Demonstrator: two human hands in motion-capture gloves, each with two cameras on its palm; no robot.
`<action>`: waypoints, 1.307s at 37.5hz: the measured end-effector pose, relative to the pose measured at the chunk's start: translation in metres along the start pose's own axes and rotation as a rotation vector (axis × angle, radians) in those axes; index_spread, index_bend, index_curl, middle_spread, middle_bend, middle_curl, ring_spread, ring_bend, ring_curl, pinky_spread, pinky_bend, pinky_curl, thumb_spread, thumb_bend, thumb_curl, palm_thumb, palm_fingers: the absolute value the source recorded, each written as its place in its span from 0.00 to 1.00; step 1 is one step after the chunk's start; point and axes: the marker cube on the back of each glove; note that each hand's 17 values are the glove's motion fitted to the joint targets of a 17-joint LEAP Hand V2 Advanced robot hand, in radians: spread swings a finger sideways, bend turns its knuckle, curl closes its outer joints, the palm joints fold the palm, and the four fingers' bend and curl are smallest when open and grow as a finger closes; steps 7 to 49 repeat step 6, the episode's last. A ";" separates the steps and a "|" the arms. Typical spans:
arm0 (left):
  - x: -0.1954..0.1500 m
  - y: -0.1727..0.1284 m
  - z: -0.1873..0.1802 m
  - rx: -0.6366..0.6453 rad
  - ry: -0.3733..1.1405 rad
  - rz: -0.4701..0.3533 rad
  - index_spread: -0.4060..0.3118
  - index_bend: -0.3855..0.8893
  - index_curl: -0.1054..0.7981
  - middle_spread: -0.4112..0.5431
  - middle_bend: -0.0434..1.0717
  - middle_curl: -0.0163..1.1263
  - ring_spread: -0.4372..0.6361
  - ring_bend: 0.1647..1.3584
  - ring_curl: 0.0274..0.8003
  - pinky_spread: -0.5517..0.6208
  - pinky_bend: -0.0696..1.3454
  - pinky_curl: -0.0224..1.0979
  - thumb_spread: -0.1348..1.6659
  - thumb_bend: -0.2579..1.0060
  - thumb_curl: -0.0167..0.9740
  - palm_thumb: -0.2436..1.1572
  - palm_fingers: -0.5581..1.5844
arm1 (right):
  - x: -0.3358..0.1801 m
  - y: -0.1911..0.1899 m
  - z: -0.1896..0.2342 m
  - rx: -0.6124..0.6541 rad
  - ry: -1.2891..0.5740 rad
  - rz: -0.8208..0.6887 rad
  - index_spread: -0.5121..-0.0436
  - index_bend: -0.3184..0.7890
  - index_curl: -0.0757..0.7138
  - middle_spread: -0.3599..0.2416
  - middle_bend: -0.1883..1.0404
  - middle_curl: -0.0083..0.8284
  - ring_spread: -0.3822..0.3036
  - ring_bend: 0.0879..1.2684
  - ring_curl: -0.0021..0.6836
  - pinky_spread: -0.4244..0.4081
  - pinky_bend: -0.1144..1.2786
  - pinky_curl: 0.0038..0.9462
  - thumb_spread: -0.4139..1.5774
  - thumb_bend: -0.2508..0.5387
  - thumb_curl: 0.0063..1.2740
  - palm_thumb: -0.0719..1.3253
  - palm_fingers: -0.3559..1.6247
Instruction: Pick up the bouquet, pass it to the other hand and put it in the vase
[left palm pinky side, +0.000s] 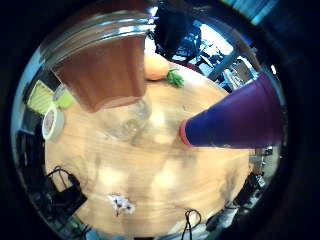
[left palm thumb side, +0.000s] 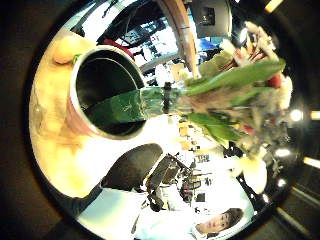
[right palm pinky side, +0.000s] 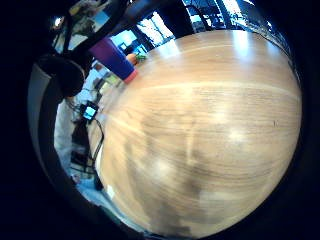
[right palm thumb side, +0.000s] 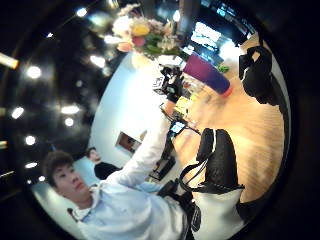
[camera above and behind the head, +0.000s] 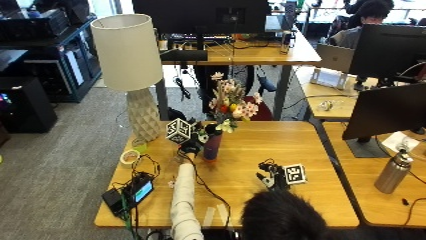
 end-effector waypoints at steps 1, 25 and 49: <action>0.000 0.003 -0.002 -0.007 -0.048 -0.030 0.62 0.34 0.44 0.48 0.27 0.34 0.51 0.39 0.42 0.70 0.41 0.33 0.50 0.15 0.51 0.33 0.23 | 0.003 0.000 -0.001 0.001 0.004 0.016 0.67 0.40 0.48 0.45 0.43 0.59 0.35 0.39 0.63 0.37 0.34 0.40 0.65 0.29 0.44 0.67 0.74; 0.002 0.010 -0.008 -0.031 -0.261 -0.158 0.64 0.36 0.40 0.53 0.26 0.33 0.57 0.39 0.40 0.76 0.42 0.32 0.51 0.16 0.48 0.32 0.24 | 0.014 -0.005 -0.003 0.031 -0.009 0.012 0.67 0.40 0.48 0.45 0.43 0.59 0.36 0.39 0.63 0.37 0.33 0.40 0.64 0.29 0.45 0.68 0.74; 0.002 0.010 -0.008 -0.031 -0.261 -0.158 0.64 0.36 0.40 0.53 0.26 0.33 0.57 0.39 0.40 0.76 0.42 0.32 0.51 0.16 0.48 0.32 0.24 | 0.014 -0.005 -0.003 0.031 -0.009 0.012 0.67 0.40 0.48 0.45 0.43 0.59 0.36 0.39 0.63 0.37 0.33 0.40 0.64 0.29 0.45 0.68 0.74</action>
